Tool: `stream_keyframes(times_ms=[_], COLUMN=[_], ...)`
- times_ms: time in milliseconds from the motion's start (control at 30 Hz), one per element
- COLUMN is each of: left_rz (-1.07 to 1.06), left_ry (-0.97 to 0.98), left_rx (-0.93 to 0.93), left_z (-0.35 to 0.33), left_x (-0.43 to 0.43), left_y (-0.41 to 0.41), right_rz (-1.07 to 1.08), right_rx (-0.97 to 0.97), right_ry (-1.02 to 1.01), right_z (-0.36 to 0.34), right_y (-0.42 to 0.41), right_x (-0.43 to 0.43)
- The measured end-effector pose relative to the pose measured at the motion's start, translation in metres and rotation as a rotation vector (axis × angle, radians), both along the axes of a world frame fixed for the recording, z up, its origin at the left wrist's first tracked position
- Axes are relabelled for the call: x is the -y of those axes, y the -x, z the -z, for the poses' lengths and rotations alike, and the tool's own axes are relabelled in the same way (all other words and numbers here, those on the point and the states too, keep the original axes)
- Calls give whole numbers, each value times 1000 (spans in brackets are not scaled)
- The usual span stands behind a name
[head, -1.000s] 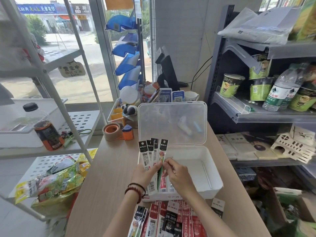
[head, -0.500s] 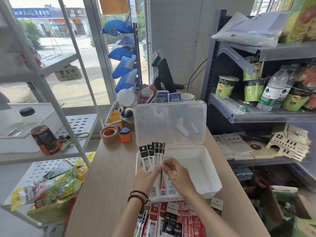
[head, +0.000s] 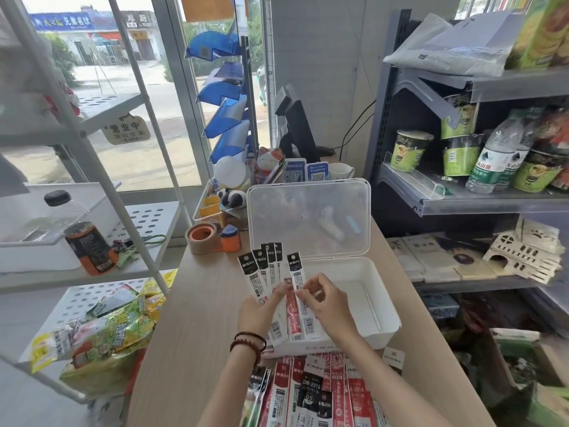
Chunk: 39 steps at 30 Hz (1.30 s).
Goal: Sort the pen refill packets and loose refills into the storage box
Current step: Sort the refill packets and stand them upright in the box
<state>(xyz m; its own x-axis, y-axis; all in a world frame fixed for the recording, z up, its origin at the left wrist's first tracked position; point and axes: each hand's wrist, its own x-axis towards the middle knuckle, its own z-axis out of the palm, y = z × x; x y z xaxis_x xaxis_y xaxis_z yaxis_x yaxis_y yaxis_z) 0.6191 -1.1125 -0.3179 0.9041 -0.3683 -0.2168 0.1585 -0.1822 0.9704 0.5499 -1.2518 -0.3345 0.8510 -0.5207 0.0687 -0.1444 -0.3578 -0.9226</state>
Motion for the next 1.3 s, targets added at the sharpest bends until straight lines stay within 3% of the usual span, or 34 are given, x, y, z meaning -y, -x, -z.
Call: stream_keyframes(times_ms=[367, 500, 900, 1000, 1133, 1300], left_rz=[-121, -114, -165, -185, -242, -285], left_ry=[-35, -23, 48, 43, 51, 51], left_rx=[-55, -86, -103, -99, -122, -135], left_z=[-2, 0, 10, 11, 10, 6], left_x=[-56, -64, -80, -80, -78, -72], left_y=[-36, -31, -17, -14, -17, -17], right_rz=[-187, -124, -228, -217, -132, -241], right_rx=[-175, -226, -479, -432, -219, -78], right_ry=[-12, -6, 270, 229, 176, -28], right_z=[-12, 1, 21, 23, 14, -5], right_y=[-34, -50, -58, -57, -51, -39], right_x=[-21, -43, -49, -45, -46, -49])
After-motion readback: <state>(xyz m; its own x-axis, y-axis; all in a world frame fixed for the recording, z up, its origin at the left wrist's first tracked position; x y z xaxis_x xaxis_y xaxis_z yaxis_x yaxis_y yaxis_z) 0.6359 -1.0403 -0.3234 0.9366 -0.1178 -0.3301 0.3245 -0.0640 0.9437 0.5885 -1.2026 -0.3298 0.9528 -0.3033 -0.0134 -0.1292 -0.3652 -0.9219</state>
